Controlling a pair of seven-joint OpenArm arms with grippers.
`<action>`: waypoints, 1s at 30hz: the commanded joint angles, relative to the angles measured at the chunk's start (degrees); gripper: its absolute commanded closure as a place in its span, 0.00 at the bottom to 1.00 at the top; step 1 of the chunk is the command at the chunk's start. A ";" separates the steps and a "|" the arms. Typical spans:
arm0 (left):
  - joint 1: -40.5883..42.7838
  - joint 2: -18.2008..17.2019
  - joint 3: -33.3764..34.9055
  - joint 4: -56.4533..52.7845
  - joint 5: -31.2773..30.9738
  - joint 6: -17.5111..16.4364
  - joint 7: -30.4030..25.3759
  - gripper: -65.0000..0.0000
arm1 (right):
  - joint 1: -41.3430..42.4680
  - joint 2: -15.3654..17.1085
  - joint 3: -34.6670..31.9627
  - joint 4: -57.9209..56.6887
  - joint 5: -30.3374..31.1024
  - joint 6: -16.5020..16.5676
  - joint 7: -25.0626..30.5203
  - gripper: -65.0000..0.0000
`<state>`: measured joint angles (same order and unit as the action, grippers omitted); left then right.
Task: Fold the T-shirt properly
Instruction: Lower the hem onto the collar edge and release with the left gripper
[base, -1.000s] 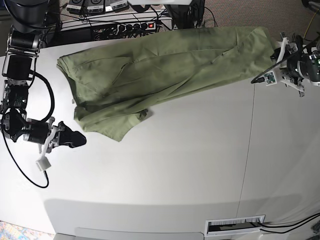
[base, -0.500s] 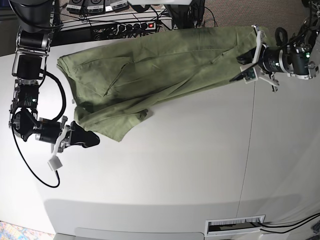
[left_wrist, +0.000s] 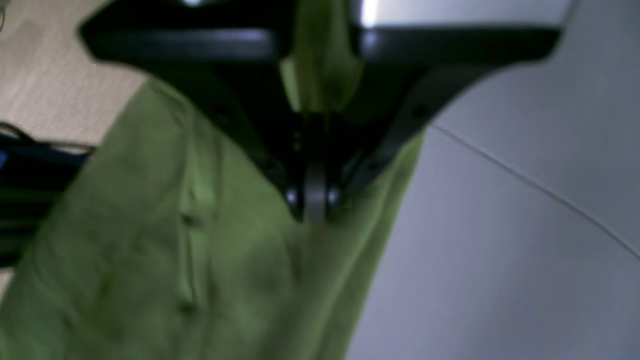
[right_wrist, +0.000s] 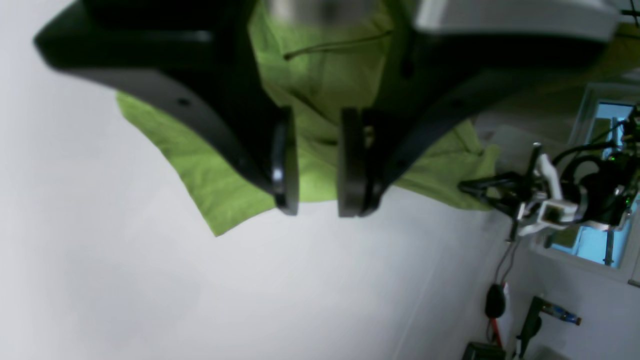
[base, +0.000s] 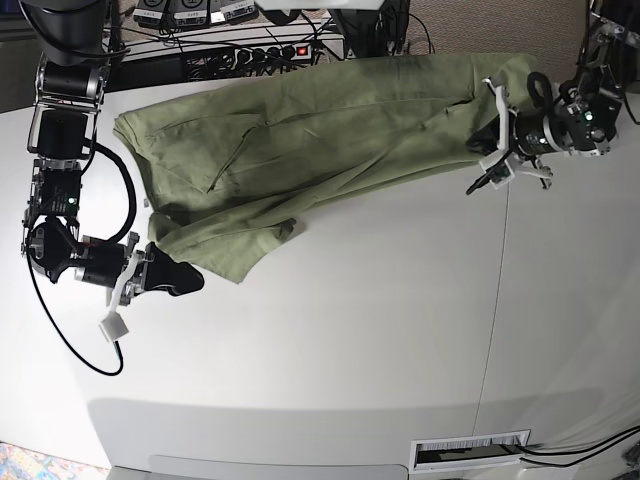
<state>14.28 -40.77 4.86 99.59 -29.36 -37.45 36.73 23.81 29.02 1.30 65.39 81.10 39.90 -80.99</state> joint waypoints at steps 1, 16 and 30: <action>-1.25 -0.39 -0.55 -0.11 -0.57 -0.90 -1.25 1.00 | 1.60 0.98 0.24 1.01 1.79 0.10 0.99 0.77; -10.84 5.11 -0.52 -12.02 5.40 -2.55 -3.63 1.00 | 1.60 0.96 0.24 1.01 1.79 0.10 0.99 0.77; -15.23 5.22 -0.52 -16.11 3.41 -2.55 -4.15 1.00 | 1.92 -5.46 0.24 0.98 -24.96 0.10 14.56 0.76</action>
<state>-0.38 -34.63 4.71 83.11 -26.20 -40.34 32.03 23.86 22.44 1.32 65.39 54.52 39.77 -67.42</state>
